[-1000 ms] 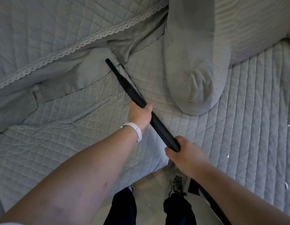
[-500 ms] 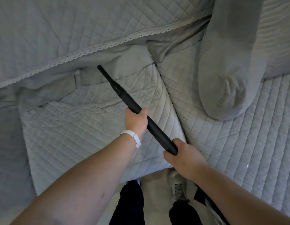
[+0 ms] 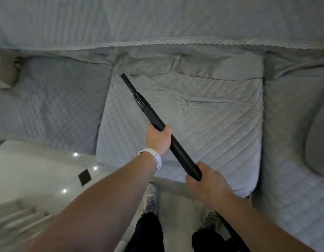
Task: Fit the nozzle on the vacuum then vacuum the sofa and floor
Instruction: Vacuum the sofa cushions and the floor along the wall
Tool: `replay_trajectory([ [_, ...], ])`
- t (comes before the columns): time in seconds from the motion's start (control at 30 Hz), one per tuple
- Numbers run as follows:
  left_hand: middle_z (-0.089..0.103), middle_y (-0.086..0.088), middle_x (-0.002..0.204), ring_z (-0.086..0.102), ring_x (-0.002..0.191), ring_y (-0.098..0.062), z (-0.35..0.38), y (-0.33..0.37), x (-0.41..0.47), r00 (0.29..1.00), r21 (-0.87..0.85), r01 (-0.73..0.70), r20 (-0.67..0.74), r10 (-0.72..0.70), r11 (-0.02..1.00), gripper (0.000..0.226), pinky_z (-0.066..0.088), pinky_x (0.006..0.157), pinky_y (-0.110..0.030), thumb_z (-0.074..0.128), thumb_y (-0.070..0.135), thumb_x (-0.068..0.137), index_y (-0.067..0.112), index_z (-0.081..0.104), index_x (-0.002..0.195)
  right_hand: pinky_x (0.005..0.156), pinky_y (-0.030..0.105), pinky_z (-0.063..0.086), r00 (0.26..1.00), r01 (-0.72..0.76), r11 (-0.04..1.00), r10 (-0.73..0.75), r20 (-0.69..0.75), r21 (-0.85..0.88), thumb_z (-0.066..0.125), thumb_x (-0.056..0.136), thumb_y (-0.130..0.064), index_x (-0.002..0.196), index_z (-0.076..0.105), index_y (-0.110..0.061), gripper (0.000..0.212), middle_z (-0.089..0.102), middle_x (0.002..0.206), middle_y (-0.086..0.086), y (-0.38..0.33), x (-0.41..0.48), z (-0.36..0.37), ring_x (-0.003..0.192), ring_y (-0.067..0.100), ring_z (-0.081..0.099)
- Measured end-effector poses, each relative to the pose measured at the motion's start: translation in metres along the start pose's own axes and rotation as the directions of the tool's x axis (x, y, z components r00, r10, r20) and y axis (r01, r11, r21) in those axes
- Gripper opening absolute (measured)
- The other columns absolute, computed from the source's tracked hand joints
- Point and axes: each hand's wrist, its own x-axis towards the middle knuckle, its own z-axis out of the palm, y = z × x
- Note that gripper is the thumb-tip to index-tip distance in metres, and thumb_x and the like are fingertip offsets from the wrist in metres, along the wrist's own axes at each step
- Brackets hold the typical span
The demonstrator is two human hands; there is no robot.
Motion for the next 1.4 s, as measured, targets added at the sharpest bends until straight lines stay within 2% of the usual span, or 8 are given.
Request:
replay_trajectory([
  [0.13,0.062,0.0,0.094,0.064,0.086,-0.02,-0.034,-0.021,0.009,0.998,-0.032,0.038,-0.047,-0.039,0.999,0.024,0.049,0.074,-0.033,0.065,0.026,0.091,0.016,0.053,0.11,0.065,0.037,0.057,0.998,-0.005,1.0,0.004,0.057,0.016,0.06,0.089,-0.047,0.089,0.053,-0.031,0.017,0.066,0.077,0.0,-0.016,-0.001,0.028,0.07,0.02,0.068],
  [0.23,0.063,-0.001,0.094,0.064,0.084,-0.019,-0.053,-0.036,0.019,0.997,-0.075,0.063,-0.04,-0.067,0.995,0.024,0.051,0.07,-0.032,0.064,0.025,0.091,0.015,0.054,0.111,0.06,0.035,0.054,0.997,-0.025,0.999,0.027,0.075,-0.024,0.059,0.089,-0.046,0.087,0.052,-0.03,0.018,0.065,0.076,0.001,-0.029,0.003,0.047,0.068,0.021,0.067],
  [0.53,0.066,0.0,0.103,0.065,0.09,-0.017,-0.13,-0.078,0.058,0.991,-0.127,0.124,0.063,-0.117,0.984,0.027,0.054,0.077,-0.033,0.064,0.024,0.091,0.02,0.055,0.116,0.058,0.027,0.044,0.989,-0.124,0.988,0.131,0.074,-0.095,0.058,0.089,-0.05,0.088,0.053,-0.03,0.02,0.062,0.074,-0.001,-0.089,0.003,0.124,0.062,0.014,0.058],
  [0.63,0.065,0.003,0.101,0.063,0.087,-0.013,-0.157,-0.085,0.074,0.99,-0.108,0.114,0.101,-0.104,0.988,0.025,0.051,0.073,-0.03,0.063,0.023,0.092,0.02,0.055,0.116,0.056,0.022,0.042,0.989,-0.139,0.988,0.142,0.042,-0.072,0.062,0.089,-0.047,0.088,0.057,-0.031,0.016,0.061,0.072,-0.003,-0.114,0.002,0.153,0.061,0.009,0.057],
  [0.8,0.063,-0.004,0.091,0.062,0.074,-0.017,-0.195,-0.098,0.098,0.973,-0.014,0.132,0.192,-0.127,0.991,0.022,0.048,0.057,-0.027,0.06,0.024,0.094,0.017,0.052,0.113,0.06,0.017,0.038,0.972,-0.236,0.969,0.236,-0.015,-0.068,0.059,0.09,-0.051,0.094,0.052,-0.037,0.016,0.063,0.086,-0.007,-0.152,-0.001,0.198,0.078,0.007,0.06],
  [0.93,0.065,-0.007,0.093,0.063,0.073,-0.019,-0.219,-0.11,0.114,0.956,0.046,0.149,0.248,-0.156,0.988,0.022,0.052,0.058,-0.029,0.059,0.024,0.093,0.016,0.051,0.112,0.056,0.014,0.035,0.957,-0.291,0.956,0.29,-0.012,-0.042,0.061,0.091,-0.048,0.092,0.053,-0.031,0.019,0.06,0.082,-0.005,-0.174,0.003,0.23,0.072,0.002,0.057],
  [1.1,0.06,-0.005,0.088,0.06,0.069,-0.019,-0.238,-0.125,0.13,0.936,0.085,0.169,0.299,-0.187,0.982,0.026,0.048,0.054,-0.028,0.059,0.024,0.094,0.014,0.048,0.116,0.078,0.026,0.051,0.941,-0.335,0.942,0.333,-0.05,-0.018,0.067,0.086,-0.045,0.09,0.057,-0.027,0.021,0.065,0.081,-0.002,-0.183,0.007,0.263,0.081,0.013,0.064],
  [1.4,0.061,-0.006,0.093,0.061,0.076,-0.021,-0.244,-0.122,0.162,0.93,0.157,0.145,0.314,-0.189,0.977,0.031,0.048,0.058,-0.031,0.057,0.024,0.093,0.013,0.046,0.121,0.062,0.025,0.044,0.931,-0.352,0.935,0.354,-0.087,0.038,0.066,0.086,-0.047,0.085,0.057,-0.025,0.024,0.063,0.072,0.002,-0.192,0.034,0.283,0.07,0.015,0.064],
])
